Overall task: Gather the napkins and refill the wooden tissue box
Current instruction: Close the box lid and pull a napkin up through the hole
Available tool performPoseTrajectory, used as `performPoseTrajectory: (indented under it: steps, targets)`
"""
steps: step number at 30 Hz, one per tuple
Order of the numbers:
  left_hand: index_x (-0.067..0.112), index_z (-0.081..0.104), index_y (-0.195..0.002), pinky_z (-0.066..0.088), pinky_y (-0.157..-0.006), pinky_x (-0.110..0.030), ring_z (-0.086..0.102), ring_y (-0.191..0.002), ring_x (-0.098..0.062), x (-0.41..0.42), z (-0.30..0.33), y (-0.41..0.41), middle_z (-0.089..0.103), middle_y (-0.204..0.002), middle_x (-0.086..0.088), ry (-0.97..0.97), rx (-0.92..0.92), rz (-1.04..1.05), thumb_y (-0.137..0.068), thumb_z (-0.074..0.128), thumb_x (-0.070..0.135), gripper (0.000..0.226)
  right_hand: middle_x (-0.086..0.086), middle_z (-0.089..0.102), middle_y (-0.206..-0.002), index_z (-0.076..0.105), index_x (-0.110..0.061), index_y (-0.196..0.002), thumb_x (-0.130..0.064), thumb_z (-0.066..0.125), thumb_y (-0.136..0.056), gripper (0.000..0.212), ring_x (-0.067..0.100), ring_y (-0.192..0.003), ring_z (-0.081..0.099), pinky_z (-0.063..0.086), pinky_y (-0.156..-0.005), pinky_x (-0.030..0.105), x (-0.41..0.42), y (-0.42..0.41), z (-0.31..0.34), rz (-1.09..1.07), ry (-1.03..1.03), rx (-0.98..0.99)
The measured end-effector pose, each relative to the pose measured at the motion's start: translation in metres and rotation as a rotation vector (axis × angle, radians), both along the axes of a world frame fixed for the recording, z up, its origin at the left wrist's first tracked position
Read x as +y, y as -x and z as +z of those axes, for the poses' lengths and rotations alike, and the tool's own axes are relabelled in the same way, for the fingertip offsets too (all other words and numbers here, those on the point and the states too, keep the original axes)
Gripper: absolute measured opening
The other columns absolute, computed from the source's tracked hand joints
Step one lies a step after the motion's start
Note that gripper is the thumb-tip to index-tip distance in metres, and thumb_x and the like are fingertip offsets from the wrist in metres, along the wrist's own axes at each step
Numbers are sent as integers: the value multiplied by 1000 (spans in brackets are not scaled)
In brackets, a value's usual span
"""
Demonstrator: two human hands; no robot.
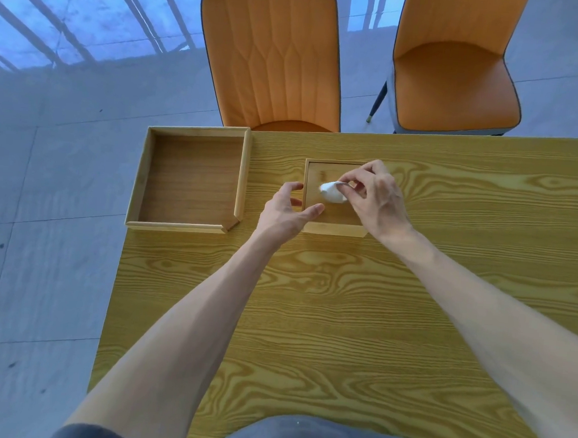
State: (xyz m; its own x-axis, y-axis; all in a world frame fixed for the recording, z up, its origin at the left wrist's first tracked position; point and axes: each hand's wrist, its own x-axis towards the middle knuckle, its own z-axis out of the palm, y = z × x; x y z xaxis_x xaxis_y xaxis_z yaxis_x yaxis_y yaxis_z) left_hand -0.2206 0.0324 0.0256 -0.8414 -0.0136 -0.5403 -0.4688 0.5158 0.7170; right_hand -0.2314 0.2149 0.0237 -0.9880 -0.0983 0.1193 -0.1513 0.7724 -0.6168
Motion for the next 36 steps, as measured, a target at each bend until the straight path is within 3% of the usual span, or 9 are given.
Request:
performPoseTrajectory:
  steps: [4,8,12,16,21,25,30,33,36]
  targets:
    - [30,43,-143,55,-92,-47,64,-104,-22,0,-1,0,57,-116,4,4,-3,4,-82,75,45,71,6,55,-99,72,-9,-101,-23,68,-92,17,2,-68,53,43,-69,7,5,-6,-4,-38,147,-4]
    - [30,42,-143,55,-92,-46,64,-105,-21,0,-1,0,57,-118,4,0,-13,18,-82,76,44,71,3,51,-99,67,-9,-103,-27,62,-96,19,11,-81,54,45,-71,7,6,-13,-7,-11,230,6]
    - [30,42,-143,55,-93,-46,64,-106,-21,1,0,-1,58,-119,3,-10,-13,23,-82,76,43,71,13,51,-101,61,-10,-108,-26,55,-100,19,9,-81,51,42,-76,3,7,-19,-11,5,307,-12]
    - [29,43,-143,56,-93,-45,63,-104,-18,2,1,-1,57,-118,5,-7,-14,34,-83,75,41,69,17,50,-103,57,-15,-111,-27,53,-101,16,19,-86,54,44,-77,5,5,-21,-12,-10,376,-11]
    - [28,43,-143,55,-93,-45,62,-104,-18,4,3,-2,56,-118,5,-7,-20,41,-84,75,40,67,21,49,-105,57,-7,-113,-22,51,-102,20,28,-88,57,44,-77,5,3,-21,-12,-14,404,-3]
    - [28,43,-143,54,-94,-44,62,-104,-18,5,5,-4,57,-121,3,-1,-24,50,-85,73,42,67,22,50,-106,57,-7,-112,-22,50,-103,19,23,-88,56,45,-76,7,2,-23,-11,-46,438,8]
    - [27,43,-143,54,-95,-45,61,-105,-19,6,6,-6,58,-124,0,26,-36,47,-86,71,44,66,13,50,-114,54,-22,-110,-28,48,-103,11,20,-95,60,54,-83,26,-2,-27,-13,-135,557,2]
    - [26,42,-143,53,-96,-46,61,-108,-22,8,9,-6,59,-128,-3,59,-32,14,-88,68,45,64,12,48,-117,56,-15,-113,-26,48,-103,16,-3,-93,58,52,-81,16,-2,-29,-10,-163,570,-7]
    - [25,40,-144,51,-97,-46,62,-109,-24,11,11,-7,60,-128,-4,91,-34,-28,-91,63,45,61,13,48,-121,55,-18,-114,-28,48,-103,17,-4,-99,57,52,-81,16,0,-31,-7,-121,554,-32]
